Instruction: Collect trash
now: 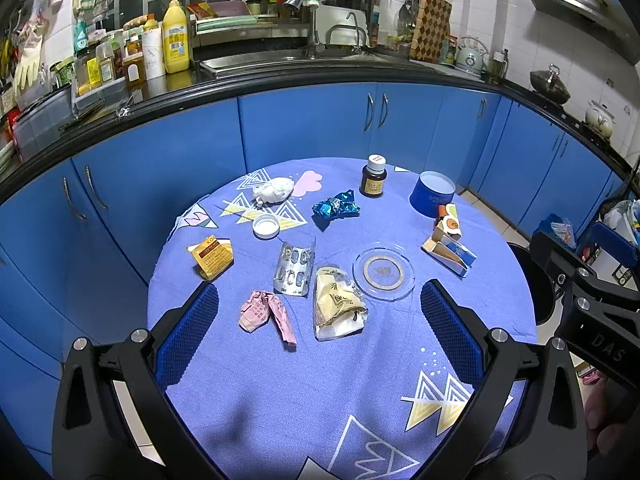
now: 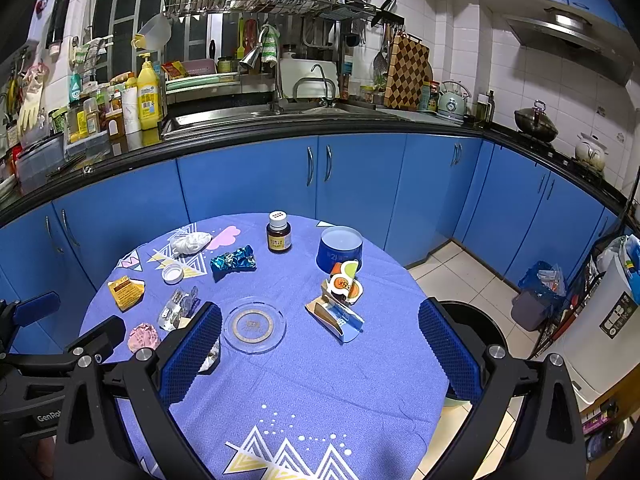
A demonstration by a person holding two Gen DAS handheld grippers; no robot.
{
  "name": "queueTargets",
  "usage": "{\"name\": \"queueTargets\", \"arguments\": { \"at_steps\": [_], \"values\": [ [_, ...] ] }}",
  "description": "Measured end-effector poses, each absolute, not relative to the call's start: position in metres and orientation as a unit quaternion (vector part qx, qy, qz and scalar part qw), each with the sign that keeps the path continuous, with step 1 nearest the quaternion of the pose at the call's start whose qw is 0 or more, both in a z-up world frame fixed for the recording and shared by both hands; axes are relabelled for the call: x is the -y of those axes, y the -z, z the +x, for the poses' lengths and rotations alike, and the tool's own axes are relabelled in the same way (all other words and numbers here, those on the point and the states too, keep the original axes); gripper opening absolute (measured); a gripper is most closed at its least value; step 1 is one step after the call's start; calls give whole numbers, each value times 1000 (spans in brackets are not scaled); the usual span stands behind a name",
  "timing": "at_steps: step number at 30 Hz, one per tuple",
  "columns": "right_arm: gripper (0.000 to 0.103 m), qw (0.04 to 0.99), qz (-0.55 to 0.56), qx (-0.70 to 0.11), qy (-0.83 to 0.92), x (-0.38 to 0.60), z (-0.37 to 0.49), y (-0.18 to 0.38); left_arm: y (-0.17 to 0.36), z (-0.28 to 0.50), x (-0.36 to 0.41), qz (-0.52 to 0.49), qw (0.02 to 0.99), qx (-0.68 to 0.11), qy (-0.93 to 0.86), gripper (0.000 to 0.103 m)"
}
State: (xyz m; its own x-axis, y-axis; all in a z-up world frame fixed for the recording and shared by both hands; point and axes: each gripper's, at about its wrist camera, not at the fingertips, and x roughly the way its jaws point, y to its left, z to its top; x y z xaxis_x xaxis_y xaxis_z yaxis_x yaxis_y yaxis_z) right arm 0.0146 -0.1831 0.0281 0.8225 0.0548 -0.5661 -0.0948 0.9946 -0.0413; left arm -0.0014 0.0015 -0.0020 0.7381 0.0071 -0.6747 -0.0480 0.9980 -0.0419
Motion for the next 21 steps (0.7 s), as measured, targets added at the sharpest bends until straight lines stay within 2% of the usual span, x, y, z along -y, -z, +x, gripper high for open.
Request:
{"name": "queueTargets", "arguments": {
  "at_steps": [21],
  "values": [
    [96,954,-35,-295,-39,179,14,-28,-4,-4,-1,-28,933,-358,-17,99]
  ]
}}
